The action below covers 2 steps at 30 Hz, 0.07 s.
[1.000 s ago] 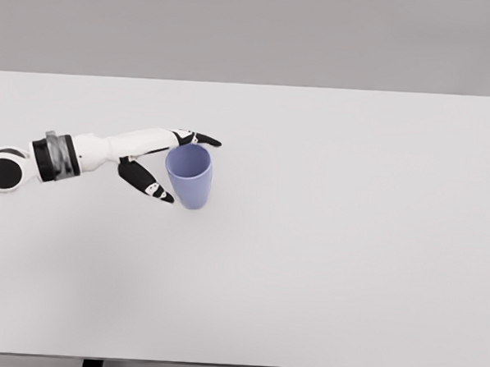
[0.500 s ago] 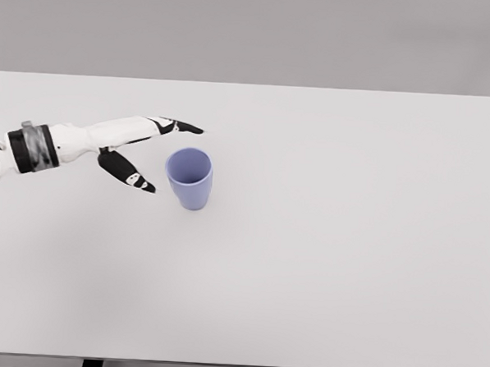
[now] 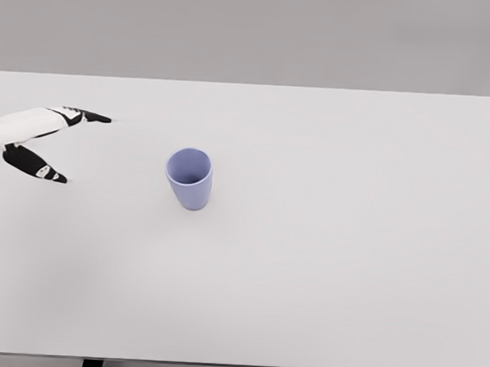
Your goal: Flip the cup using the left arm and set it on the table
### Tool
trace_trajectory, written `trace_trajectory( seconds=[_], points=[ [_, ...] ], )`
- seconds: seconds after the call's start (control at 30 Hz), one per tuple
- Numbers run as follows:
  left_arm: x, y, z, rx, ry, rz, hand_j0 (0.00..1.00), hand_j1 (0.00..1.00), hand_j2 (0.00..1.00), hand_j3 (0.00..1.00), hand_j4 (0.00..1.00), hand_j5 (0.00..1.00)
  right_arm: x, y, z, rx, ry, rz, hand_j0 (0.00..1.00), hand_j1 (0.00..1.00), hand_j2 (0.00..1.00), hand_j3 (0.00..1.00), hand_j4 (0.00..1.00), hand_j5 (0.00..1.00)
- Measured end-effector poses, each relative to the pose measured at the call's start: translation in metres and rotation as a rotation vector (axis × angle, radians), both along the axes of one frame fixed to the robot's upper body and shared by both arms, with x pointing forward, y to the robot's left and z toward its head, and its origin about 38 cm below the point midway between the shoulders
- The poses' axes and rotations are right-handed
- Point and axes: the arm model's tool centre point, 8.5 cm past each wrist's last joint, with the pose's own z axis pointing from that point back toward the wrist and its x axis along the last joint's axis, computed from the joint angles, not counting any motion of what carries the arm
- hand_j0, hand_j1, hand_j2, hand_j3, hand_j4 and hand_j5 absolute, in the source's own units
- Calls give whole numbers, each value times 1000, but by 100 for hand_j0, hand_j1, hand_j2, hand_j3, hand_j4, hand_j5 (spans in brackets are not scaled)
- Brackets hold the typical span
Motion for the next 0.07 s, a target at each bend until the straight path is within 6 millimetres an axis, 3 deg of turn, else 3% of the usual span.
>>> trace_trajectory(
  seconds=[0.07],
  points=[
    [-3,10,1,14,-3,18,100,100,100,100,100,100,0,0,0,0,0,0,100,100,100,100,100,100]
  ],
)
